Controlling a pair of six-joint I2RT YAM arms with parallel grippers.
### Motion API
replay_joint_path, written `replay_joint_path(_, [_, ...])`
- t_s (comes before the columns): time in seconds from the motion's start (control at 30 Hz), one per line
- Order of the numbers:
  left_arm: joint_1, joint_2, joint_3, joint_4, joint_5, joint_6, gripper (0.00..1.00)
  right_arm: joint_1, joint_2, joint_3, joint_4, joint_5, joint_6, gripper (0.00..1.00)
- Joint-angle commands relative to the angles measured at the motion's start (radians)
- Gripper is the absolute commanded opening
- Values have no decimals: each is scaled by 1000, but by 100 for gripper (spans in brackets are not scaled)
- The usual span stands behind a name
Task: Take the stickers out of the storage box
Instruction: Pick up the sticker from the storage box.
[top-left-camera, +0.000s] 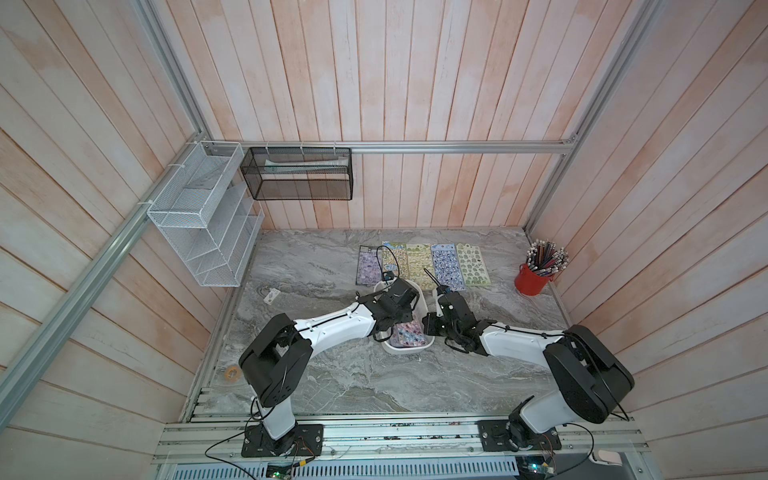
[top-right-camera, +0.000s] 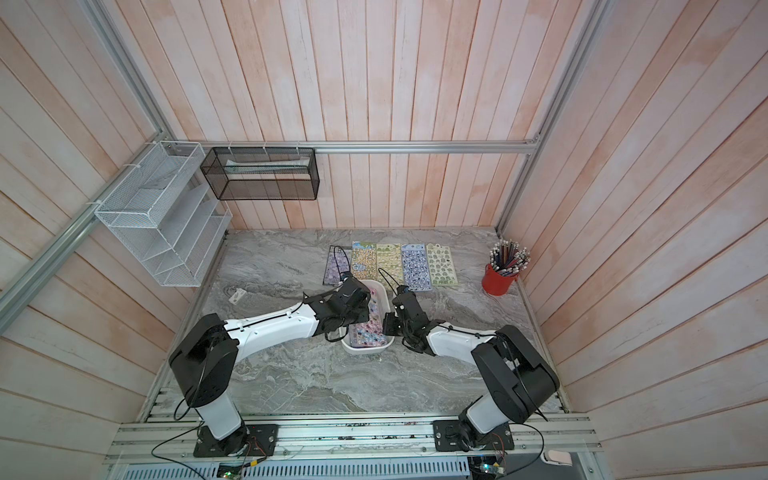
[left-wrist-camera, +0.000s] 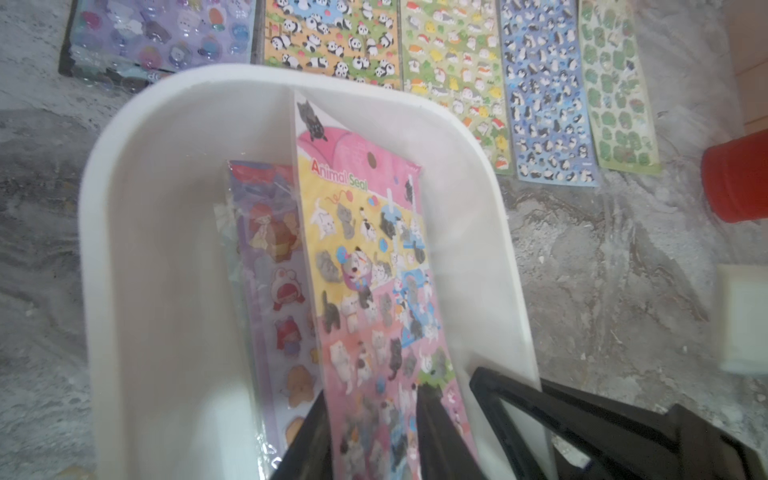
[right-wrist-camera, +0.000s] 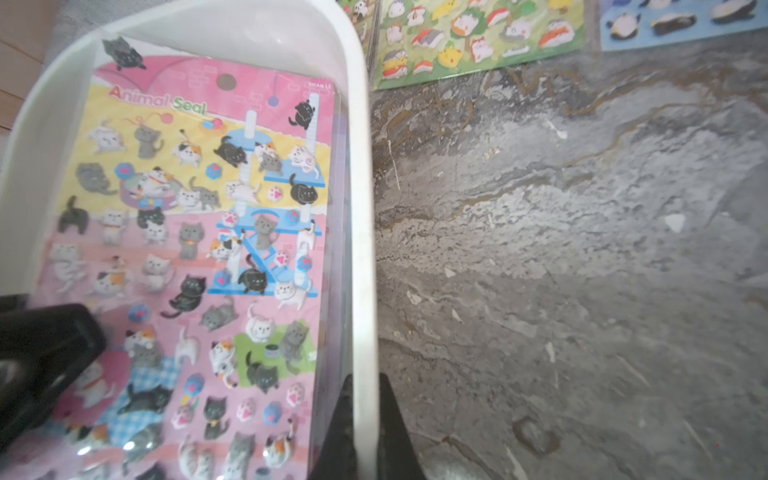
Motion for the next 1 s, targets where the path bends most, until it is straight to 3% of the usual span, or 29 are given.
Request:
replay_joint_path(0.0, [-2, -27, 3, 14, 25, 4, 35, -1, 25, -7, -25, 3, 12, 0])
replay_joint_path(0.63, [-10, -82, 43, -28, 2, 36, 40, -1, 51, 17, -29, -4, 4, 0])
replay_joint_path(0.97, [-5, -36, 30, 1, 30, 30, 31, -1, 54, 22, -35, -4, 0, 0])
